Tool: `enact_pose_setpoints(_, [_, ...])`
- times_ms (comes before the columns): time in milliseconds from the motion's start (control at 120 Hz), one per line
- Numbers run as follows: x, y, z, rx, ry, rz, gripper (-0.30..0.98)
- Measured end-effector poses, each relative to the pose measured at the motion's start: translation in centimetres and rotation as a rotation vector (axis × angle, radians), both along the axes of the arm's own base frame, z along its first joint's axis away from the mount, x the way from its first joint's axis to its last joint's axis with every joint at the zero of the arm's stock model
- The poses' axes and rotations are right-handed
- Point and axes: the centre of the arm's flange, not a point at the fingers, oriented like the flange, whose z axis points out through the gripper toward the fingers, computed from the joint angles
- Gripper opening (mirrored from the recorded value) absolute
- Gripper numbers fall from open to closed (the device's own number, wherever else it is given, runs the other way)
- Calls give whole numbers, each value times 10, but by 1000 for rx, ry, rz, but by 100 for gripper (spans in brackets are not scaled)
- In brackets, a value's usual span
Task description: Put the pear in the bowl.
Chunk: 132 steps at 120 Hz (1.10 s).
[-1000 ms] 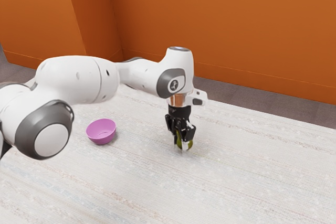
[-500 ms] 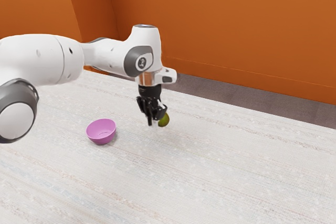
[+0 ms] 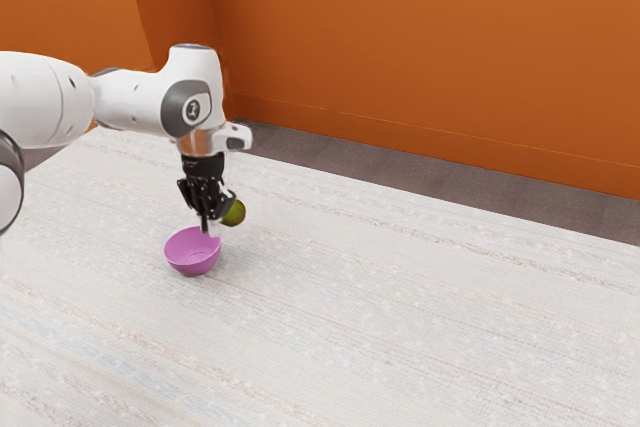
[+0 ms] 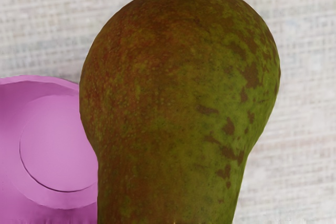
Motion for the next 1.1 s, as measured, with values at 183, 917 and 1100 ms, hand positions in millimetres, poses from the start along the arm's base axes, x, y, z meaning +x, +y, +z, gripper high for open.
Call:
enact_pose_setpoints(183, [-29,30,-4,8,40,16,-3])
enact_pose_setpoints(917, [-67,58,-17,26,102,-15,44])
enact_pose_setpoints(1100, [-51,43,31,40,10,-48,58])
